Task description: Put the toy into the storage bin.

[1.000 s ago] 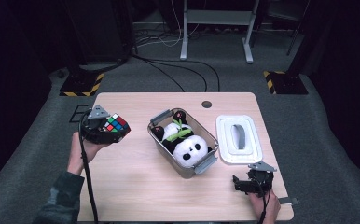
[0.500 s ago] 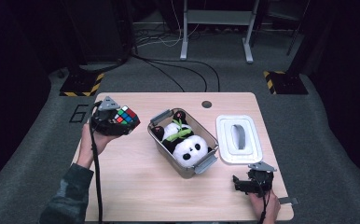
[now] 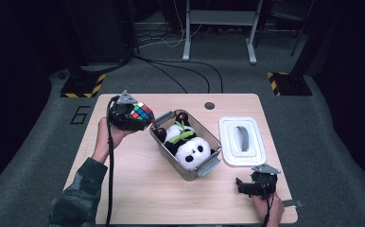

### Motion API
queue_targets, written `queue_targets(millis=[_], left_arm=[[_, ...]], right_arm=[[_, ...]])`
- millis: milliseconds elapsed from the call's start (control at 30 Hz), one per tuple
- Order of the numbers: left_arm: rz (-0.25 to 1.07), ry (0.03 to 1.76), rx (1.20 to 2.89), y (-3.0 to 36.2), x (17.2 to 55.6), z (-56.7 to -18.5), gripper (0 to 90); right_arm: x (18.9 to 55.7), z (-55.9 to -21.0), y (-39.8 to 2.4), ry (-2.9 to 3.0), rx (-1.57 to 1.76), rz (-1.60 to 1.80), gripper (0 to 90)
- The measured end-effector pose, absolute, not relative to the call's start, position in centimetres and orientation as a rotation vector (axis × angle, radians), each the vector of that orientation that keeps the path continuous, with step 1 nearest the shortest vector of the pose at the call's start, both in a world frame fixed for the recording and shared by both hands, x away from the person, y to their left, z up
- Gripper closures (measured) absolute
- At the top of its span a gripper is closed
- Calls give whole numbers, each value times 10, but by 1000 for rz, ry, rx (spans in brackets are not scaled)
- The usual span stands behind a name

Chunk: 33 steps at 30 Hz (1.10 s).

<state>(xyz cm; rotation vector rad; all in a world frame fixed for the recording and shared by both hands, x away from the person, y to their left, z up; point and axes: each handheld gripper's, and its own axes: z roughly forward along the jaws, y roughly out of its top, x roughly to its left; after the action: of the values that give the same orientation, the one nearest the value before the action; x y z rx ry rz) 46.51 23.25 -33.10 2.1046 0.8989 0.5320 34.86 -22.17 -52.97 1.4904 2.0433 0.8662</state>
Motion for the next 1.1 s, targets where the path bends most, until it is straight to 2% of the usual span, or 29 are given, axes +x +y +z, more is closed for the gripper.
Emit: queue_targets(millis=[267,900,1100], left_arm=[[496,892,2080,213,478,-339,338],[398,873,2145,160,502,-367,337],[397,886,2234,147,508,-378,334]], right_arm=[[349,-530,-222,2043,1490,867,4],[349,-530,-222,2043,1489,867,4],[349,-530,-222,2043,1489,867,4]])
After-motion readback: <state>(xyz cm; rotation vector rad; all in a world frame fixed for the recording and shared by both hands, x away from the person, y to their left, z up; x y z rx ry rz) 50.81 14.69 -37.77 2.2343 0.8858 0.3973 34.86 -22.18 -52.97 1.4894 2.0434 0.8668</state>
